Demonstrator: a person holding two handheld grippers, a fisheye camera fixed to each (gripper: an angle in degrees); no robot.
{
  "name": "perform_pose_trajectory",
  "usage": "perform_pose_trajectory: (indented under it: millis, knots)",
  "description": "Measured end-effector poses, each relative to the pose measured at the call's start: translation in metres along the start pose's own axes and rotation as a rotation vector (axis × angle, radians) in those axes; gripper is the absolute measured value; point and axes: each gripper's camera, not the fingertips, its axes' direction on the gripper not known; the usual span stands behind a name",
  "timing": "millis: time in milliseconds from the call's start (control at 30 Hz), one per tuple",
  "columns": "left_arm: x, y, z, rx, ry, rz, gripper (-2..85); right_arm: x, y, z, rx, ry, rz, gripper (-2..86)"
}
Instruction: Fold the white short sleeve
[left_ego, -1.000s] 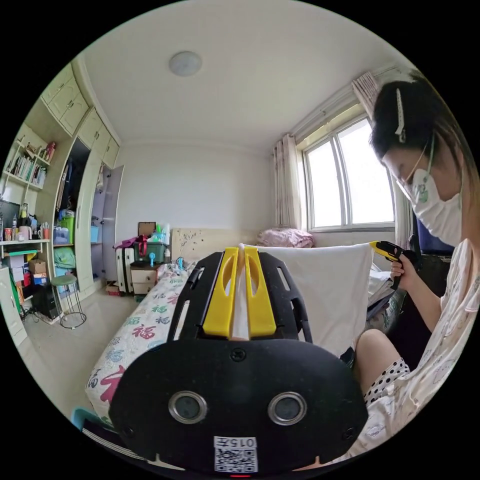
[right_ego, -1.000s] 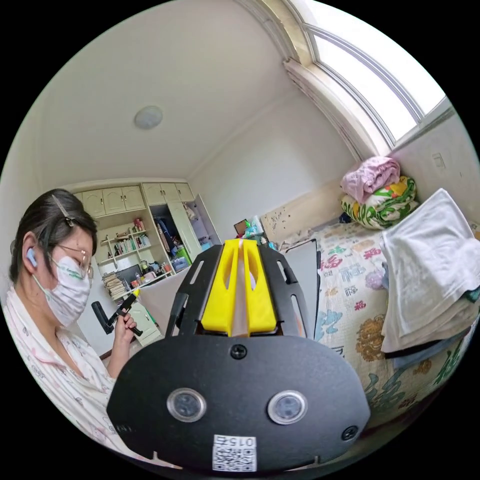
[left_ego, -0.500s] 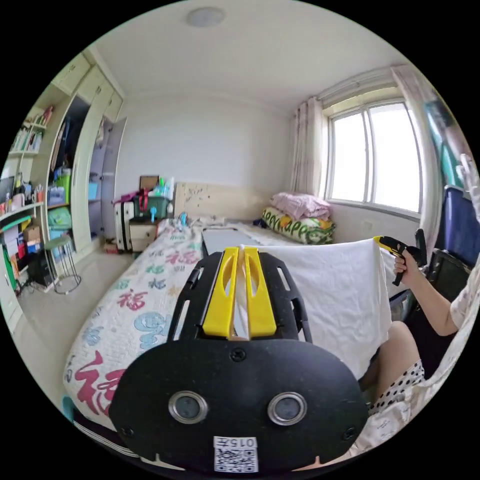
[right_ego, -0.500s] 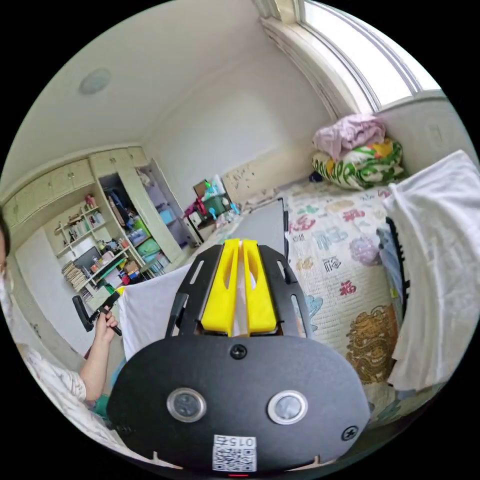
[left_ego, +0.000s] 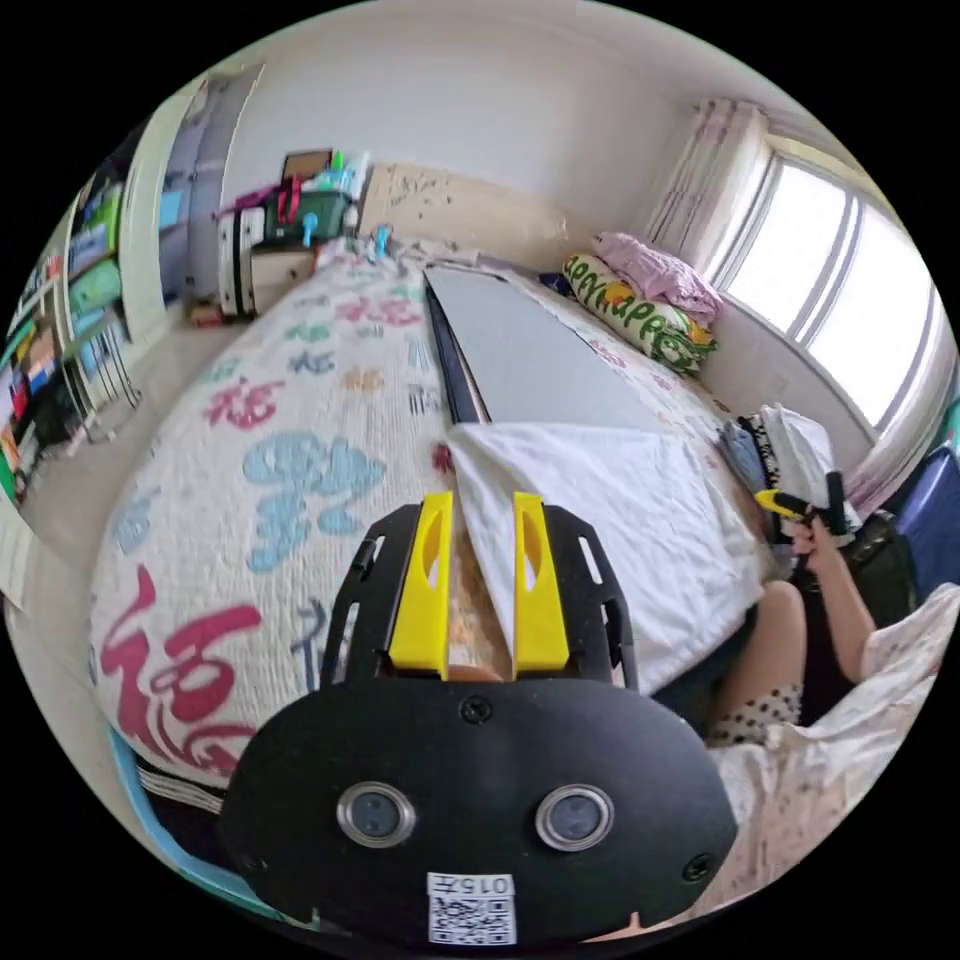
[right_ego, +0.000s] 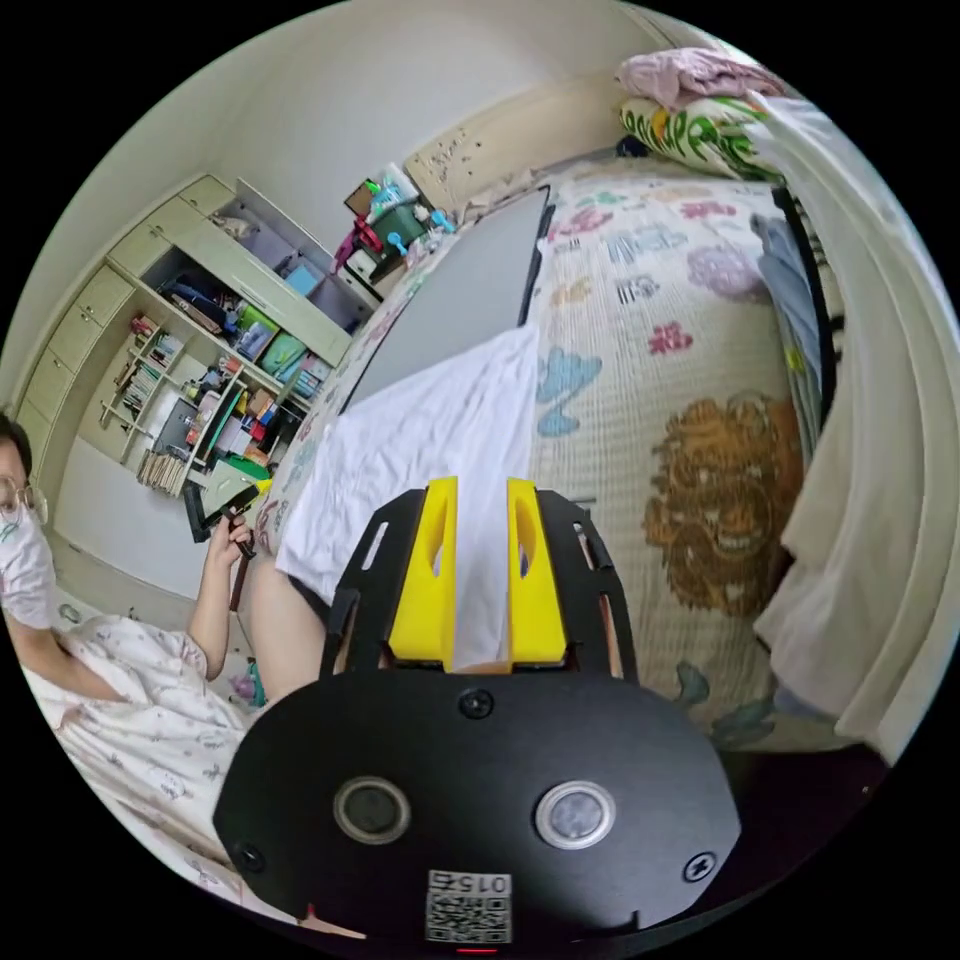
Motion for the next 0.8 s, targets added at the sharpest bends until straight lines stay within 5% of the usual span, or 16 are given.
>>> perform_pose_trajectory:
  millis: [333,800]
  knots:
    - [-0.015,0.059,0.052,-0.269,0.168,-0.042,9.7,0.054,0.011,0.032,-0.256,0.071,0.028,10.0]
    - [0.018,0.065,0.108,-0.369,0.013,0.022,0.5,0.148,-0.026,0.039,-0.315,0.12,0.079,-0.1]
